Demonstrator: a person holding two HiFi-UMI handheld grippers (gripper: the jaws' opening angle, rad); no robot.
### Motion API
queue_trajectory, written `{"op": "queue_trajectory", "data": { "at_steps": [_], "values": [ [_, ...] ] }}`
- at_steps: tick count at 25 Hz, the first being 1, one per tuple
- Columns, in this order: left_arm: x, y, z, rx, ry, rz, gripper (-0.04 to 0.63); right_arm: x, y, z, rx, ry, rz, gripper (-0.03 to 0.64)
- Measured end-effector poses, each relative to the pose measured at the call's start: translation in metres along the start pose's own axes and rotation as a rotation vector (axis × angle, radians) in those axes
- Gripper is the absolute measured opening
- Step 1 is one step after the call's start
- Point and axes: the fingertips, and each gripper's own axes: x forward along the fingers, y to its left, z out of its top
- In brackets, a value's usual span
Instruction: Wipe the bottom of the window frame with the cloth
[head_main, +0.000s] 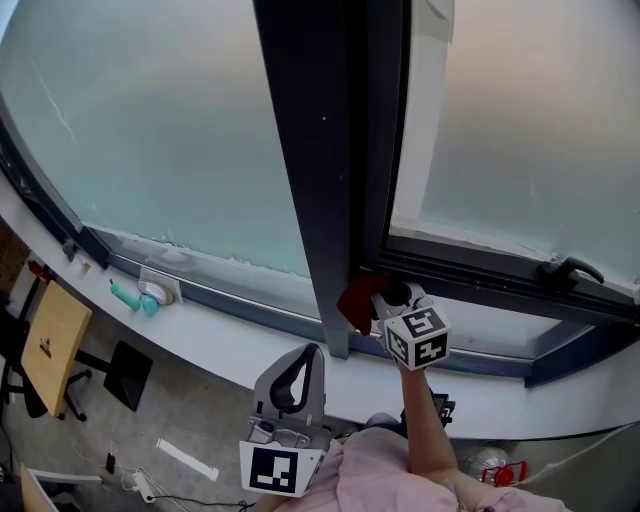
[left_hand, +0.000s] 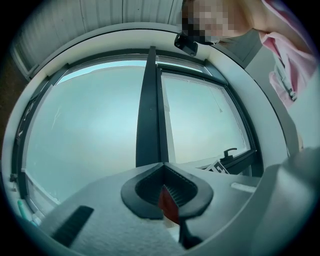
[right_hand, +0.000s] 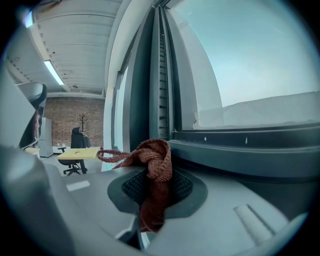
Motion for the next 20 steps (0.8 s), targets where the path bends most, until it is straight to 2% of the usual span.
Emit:
{"op": "queue_trajectory", "data": {
  "at_steps": [20],
  "values": [
    [-0.001,-0.010,0.000,0.006,0.002,-0.030,-0.006,-0.020,-0.017,0.000,0.017,-0.017,-0.047,0.063]
  ]
}}
